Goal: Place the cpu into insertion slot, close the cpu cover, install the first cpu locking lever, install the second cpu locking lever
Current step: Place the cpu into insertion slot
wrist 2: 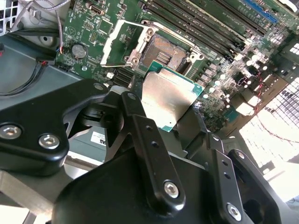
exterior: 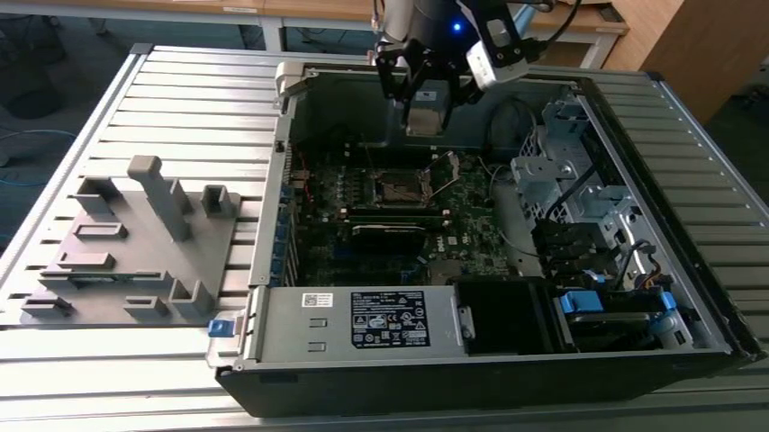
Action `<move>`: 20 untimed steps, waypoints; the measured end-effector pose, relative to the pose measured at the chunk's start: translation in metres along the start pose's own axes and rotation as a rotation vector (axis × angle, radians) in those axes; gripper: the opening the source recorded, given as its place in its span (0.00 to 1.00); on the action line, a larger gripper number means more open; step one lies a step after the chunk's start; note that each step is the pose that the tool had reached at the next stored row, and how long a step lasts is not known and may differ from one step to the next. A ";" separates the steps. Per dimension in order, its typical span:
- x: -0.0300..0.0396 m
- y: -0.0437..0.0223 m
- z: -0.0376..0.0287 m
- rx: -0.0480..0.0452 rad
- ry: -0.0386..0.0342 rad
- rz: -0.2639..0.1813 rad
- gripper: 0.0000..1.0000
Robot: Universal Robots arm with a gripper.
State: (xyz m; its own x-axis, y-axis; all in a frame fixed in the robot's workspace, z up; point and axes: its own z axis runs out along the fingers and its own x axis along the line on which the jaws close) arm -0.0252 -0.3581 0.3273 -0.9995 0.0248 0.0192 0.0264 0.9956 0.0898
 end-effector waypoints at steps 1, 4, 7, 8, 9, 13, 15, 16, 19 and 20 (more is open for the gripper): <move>0.0000 -0.0001 0.0009 0.0003 0.0001 0.000 0.54; 0.0001 -0.0004 0.0049 0.0003 -0.0002 0.000 0.54; 0.0015 -0.0009 0.0096 0.0003 -0.0027 0.000 0.54; 0.0022 -0.0010 0.0108 0.0002 -0.0048 0.000 0.54; 0.0029 -0.0011 0.0119 0.0001 -0.0070 -0.001 0.54; 0.0070 -0.0017 0.0168 -0.0005 -0.0188 -0.003 0.54; 0.0080 -0.0018 0.0182 -0.0005 -0.0220 -0.003 0.54; 0.0080 -0.0018 0.0182 -0.0002 -0.0220 -0.003 0.54; 0.0080 -0.0019 0.0183 -0.0003 -0.0221 -0.004 0.54; 0.0080 -0.0019 0.0184 -0.0004 -0.0221 -0.003 0.54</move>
State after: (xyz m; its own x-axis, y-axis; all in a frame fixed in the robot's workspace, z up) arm -0.0335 -0.3581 0.3090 -0.9997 0.0233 -0.0032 0.0230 0.9957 0.0902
